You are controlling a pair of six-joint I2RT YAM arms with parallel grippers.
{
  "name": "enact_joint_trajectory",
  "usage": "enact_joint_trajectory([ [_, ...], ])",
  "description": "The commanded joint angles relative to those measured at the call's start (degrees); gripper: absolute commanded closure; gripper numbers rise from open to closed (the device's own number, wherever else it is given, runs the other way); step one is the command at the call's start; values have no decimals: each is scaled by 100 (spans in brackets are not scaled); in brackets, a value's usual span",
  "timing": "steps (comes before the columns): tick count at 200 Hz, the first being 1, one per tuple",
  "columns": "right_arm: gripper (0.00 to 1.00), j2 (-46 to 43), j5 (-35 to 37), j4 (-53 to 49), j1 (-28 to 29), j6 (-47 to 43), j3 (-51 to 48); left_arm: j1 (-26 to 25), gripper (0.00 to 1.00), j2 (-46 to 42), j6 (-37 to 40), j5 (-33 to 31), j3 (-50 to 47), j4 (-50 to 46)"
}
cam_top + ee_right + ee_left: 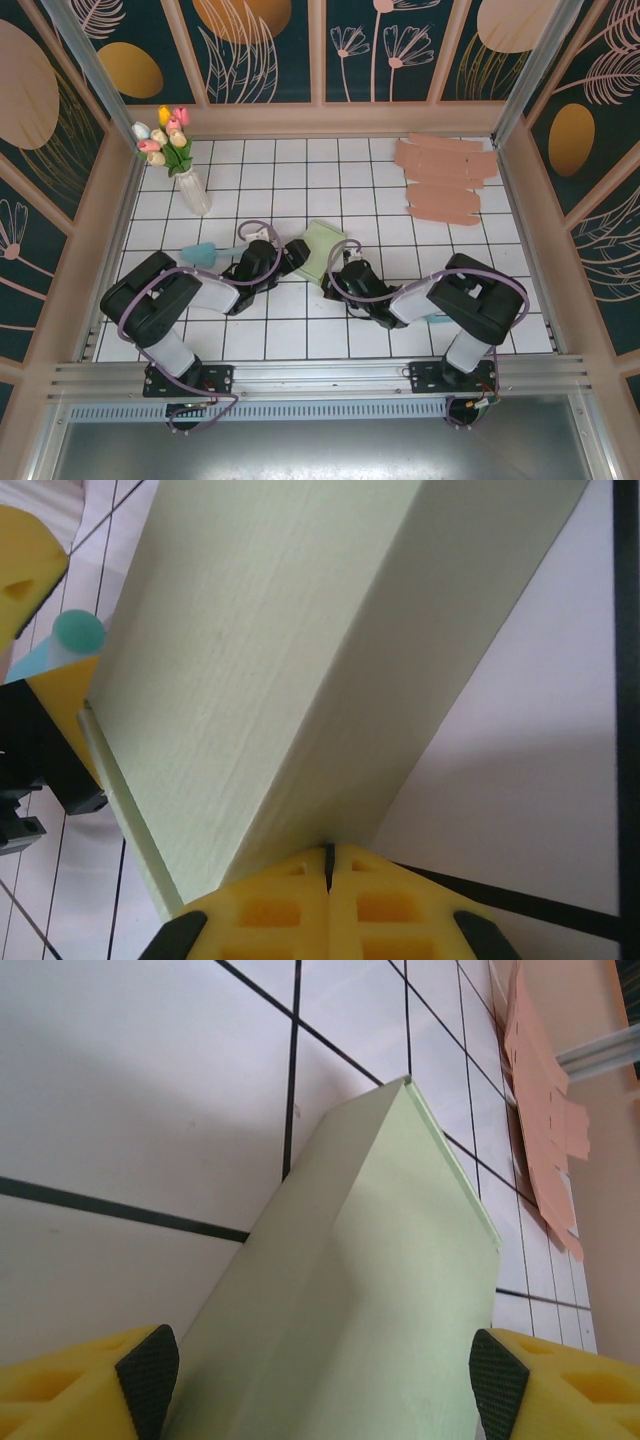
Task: Fold the paper box
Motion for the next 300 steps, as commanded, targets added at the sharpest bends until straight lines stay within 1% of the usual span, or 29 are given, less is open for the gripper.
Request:
enact_joint_trajectory([
  [1,100,277,-380,1036,371,278,622,-385,22,170,-455,1105,105,84],
  [16,100,272,-183,1028,410,311,641,-390,21,136,-299,995,298,-298],
  [31,100,191,-32,853,452,249,596,-362,21,85,-34,749,624,-948],
  [51,95,-147,293,401,463,65,374,-244,20,9,256,446,1042,-1676],
  [64,89,-469,545,31,463,-114,221,-80,20,-60,409,301,1228,-2024],
  [90,79,-1279,993,-972,463,-755,53,201,19,-317,629,-106,1392,-2616],
  [103,71,-1732,1275,-1565,463,-1089,47,213,19,-558,693,-338,1331,-2848],
  [121,60,-2333,1628,-2360,429,-1578,181,213,19,-950,687,-511,1090,-2901],
  [135,58,-2710,1861,-3006,347,-1857,396,211,19,-1228,682,-591,926,-2992],
  [146,49,-2919,1920,-3389,223,-2104,574,213,19,-1455,658,-608,779,-3058],
  [155,42,-2984,1728,-3644,18,-2351,755,203,19,-1648,581,-535,556,-2977],
  [178,39,-2757,771,-4099,-842,-3011,1241,49,19,-2118,212,-354,-49,-2562],
  [185,36,-2639,499,-4061,-1098,-3211,1304,-25,19,-2246,107,-350,-185,-2453],
  [201,35,-2303,-266,-3826,-1660,-3579,1368,-199,19,-2449,-104,-344,-418,-2202],
  [218,33,-1889,-782,-3548,-2088,-3746,1428,-322,19,-2478,-216,-317,-486,-2029],
  [233,33,-1534,-1171,-3259,-2322,-3823,1465,-383,19,-2355,-261,-278,-438,-1949],
  [246,33,-1268,-1534,-2981,-2330,-3847,1480,-396,20,-2173,-286,-210,-413,-1810],
  [250,33,-1198,-1622,-2909,-2500,-3846,1489,-394,20,-2109,-289,-194,-410,-1760],
  [262,33,-1020,-1860,-2692,-2585,-3842,1499,-398,20,-1900,-285,-162,-371,-1642],
  [285,32,-799,-2059,-2427,-2606,-3869,1506,-397,21,-1478,-258,-116,-228,-1463],
  [300,32,-661,-2031,-2418,-2620,-3849,1560,-400,21,-1191,-288,-48,-142,-1293],
])
